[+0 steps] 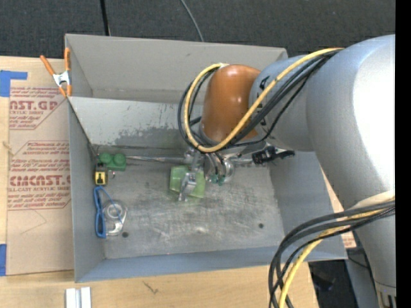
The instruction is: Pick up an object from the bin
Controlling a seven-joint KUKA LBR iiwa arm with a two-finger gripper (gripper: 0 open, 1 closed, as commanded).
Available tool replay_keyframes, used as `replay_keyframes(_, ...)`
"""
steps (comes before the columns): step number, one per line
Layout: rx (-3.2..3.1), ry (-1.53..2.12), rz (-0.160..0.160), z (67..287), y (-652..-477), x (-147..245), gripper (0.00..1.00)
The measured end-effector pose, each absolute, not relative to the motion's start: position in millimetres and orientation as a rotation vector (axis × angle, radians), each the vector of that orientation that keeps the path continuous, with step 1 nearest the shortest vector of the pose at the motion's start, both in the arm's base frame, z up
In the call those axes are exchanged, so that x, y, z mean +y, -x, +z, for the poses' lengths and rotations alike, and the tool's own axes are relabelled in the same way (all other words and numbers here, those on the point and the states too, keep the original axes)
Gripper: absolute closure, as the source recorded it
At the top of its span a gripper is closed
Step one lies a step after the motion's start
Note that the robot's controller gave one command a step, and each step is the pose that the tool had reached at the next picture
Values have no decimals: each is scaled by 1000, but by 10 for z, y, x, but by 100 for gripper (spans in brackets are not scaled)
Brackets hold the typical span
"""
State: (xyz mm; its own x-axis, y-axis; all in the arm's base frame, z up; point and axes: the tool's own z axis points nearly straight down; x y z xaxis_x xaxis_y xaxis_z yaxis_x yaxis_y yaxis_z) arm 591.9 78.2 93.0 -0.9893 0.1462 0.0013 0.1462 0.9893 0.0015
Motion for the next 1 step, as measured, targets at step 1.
replay_keyframes(1,-3143,224,-5,2044,-5858,802,100)
